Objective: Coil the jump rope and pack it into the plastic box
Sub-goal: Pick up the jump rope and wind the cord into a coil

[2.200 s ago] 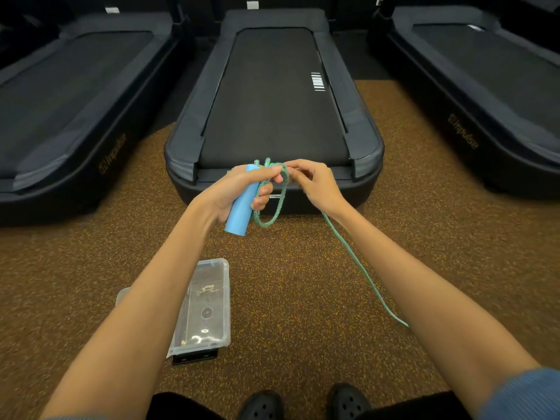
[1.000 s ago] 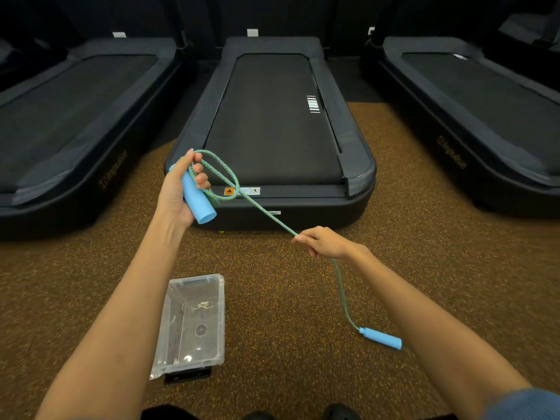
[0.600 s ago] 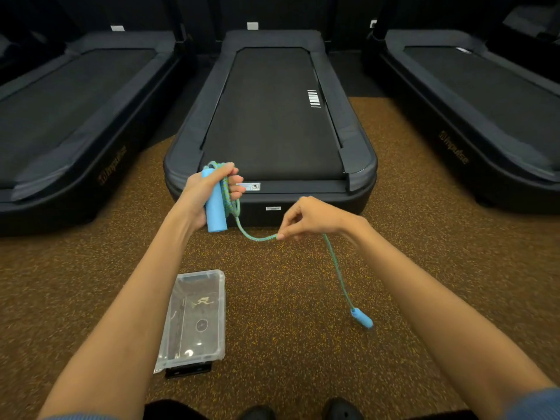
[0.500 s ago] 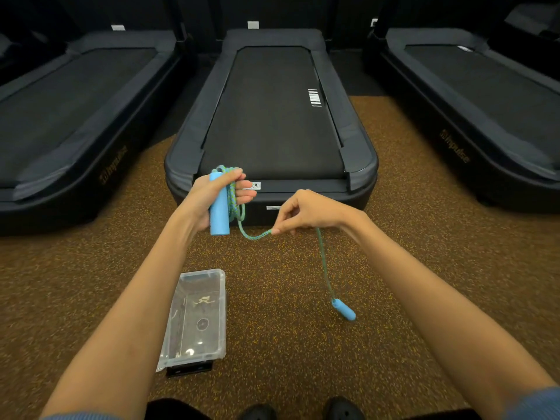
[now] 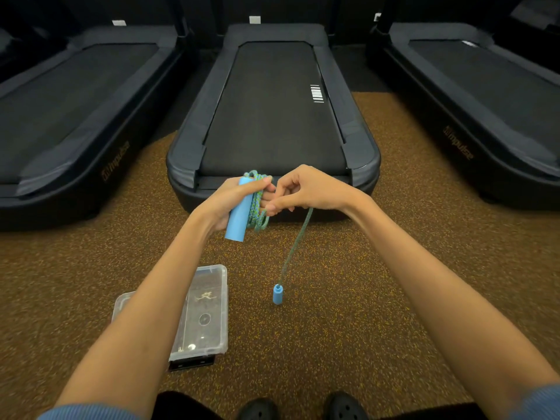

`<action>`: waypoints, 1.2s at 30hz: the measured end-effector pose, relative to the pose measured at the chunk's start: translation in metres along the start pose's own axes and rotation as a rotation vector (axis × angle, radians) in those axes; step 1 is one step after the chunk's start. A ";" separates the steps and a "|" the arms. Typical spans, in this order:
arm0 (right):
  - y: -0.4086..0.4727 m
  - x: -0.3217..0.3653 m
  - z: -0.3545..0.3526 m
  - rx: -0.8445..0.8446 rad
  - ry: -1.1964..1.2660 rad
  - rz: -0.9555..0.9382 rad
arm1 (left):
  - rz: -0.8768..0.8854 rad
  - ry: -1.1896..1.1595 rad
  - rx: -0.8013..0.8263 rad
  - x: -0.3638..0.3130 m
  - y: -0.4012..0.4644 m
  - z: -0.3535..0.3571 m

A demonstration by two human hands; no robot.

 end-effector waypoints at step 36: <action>0.006 -0.017 -0.038 -0.442 0.141 -0.080 | 0.022 -0.047 0.068 0.001 0.004 0.010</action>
Point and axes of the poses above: each hand's wrist, its own y-axis towards the middle knuckle, its own z-axis out of the palm, x = y × z, the point moved 10 cm from there along y, towards the middle knuckle, and after that the axes turned 2 degrees about x, right-handed, at the moved point
